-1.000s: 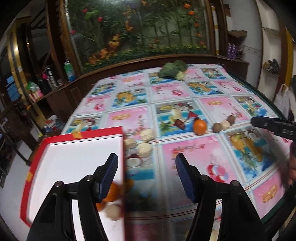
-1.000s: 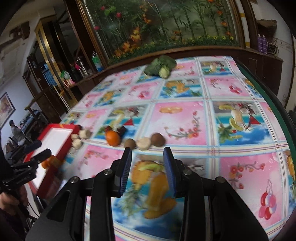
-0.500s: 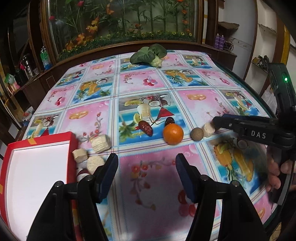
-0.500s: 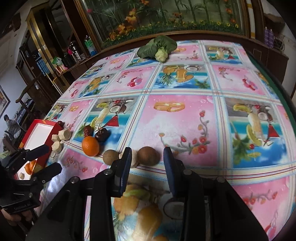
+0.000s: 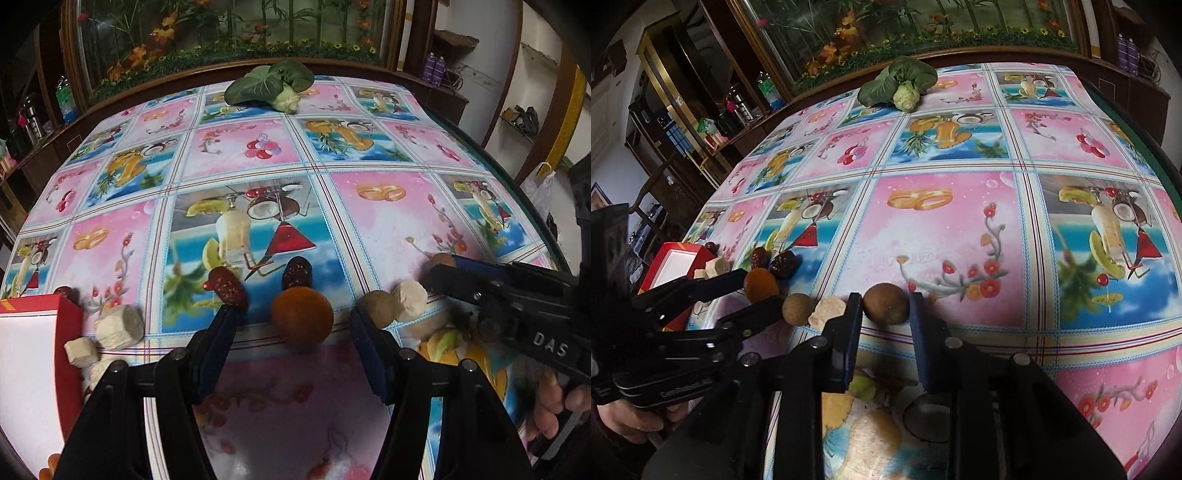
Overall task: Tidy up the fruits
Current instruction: 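Grasp the orange with the left tool while the right tool grasps the brown kiwi, then carry the orange and kiwi into the tray and open both tools, then return to the table and grasp a round beige cake with each tool, then carry both round beige cakes into the tray and open both tools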
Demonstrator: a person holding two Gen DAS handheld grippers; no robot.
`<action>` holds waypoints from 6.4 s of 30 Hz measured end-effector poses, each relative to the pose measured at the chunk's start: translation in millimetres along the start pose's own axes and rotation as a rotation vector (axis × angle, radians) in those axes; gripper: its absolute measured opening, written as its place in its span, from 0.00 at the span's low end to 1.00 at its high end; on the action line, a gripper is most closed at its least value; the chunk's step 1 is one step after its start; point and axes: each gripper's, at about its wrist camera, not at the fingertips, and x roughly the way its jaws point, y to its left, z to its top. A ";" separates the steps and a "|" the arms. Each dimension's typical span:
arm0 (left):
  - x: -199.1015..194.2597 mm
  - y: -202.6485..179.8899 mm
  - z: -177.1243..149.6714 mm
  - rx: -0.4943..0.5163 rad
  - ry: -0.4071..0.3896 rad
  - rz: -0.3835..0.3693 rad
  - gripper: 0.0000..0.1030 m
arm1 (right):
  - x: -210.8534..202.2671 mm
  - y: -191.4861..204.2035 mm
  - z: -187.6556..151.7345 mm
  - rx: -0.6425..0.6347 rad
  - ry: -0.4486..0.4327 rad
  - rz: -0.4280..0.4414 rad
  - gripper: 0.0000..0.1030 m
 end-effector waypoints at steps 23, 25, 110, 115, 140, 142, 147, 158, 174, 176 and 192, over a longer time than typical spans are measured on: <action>-124.3 41.5 -67.2 -0.035 -0.241 0.011 0.29 | -22.4 4.9 -1.6 0.015 -0.139 -0.046 0.27; -145.7 61.9 -83.8 -0.046 -0.263 0.068 0.29 | -30.8 32.6 -6.1 -0.027 -0.172 -0.013 0.27; -98.3 59.4 -67.9 -0.067 -0.082 0.078 0.69 | 8.7 51.8 -13.0 -0.167 0.025 -0.114 0.30; -73.0 62.5 -55.1 -0.100 -0.051 0.092 0.69 | 12.9 60.6 -15.3 -0.224 0.019 -0.134 0.28; -27.4 67.3 -36.1 -0.102 -0.057 0.117 0.25 | -9.6 39.9 -11.4 -0.111 -0.039 -0.006 0.26; -28.8 66.2 -37.1 -0.106 -0.058 0.102 0.25 | -11.2 38.6 -10.6 -0.107 -0.052 -0.009 0.26; -48.5 55.2 -42.5 -0.089 -0.102 0.078 0.25 | -16.7 33.2 -8.3 -0.092 -0.098 -0.018 0.26; -163.5 93.2 -102.5 -0.092 -0.283 0.156 0.25 | -34.8 44.9 -13.8 -0.057 -0.211 -0.062 0.26; -172.8 232.6 -166.4 -0.290 -0.222 0.341 0.25 | 20.6 327.2 -57.4 -0.489 -0.046 0.240 0.27; -169.9 236.4 -169.9 -0.295 -0.212 0.348 0.25 | 34.5 346.3 -64.2 -0.509 -0.003 0.252 0.27; -157.9 250.2 -182.6 -0.281 -0.145 0.452 0.37 | 83.2 382.0 -83.7 -0.563 0.188 0.195 0.27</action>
